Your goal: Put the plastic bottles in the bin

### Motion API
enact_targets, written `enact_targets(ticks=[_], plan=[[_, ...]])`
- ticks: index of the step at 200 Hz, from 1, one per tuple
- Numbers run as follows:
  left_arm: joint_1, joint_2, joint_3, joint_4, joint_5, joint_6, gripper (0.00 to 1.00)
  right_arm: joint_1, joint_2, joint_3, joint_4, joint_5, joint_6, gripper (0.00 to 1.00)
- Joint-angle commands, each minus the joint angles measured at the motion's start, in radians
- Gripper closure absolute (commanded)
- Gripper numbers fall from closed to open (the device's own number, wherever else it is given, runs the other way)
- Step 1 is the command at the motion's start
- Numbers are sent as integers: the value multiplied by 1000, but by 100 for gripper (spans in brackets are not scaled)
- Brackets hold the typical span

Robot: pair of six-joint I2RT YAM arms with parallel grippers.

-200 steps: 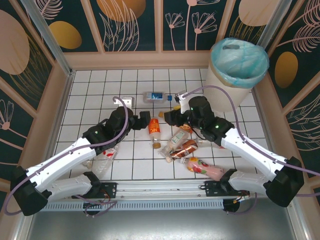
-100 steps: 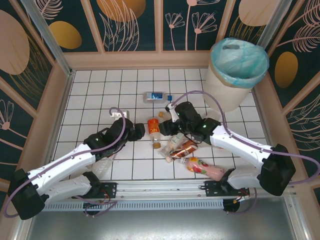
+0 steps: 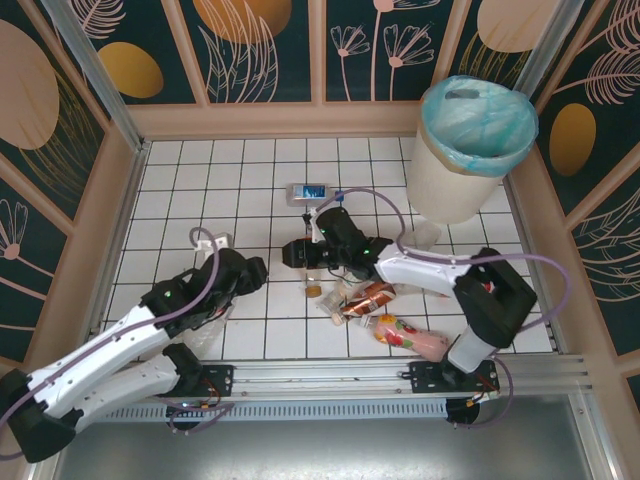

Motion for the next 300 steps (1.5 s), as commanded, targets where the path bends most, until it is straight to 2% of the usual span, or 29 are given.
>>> enact_targets(ticks=[1,44,58,87,157,300], plan=[[-6,-76,-48,-111,-51,-99,28,24,97,76,138,-77,126,47],[-7,-213,-101,-164,-117,-195,30,76,271,170,215,-98,181,49],[-7,-232,-107,-169,-130,-208,30,88,328,203,236,-120,193,52],[-7,-241,-136,-176,-130,-234,30,113,409,243,272,-106,236,50],[-6,-236,-204,-120,-125,-293,36,115,496,287,336,-112,306,46],[-6,-261,-261,-101,-97,-319,35,113,574,285,459,-207,444,44]])
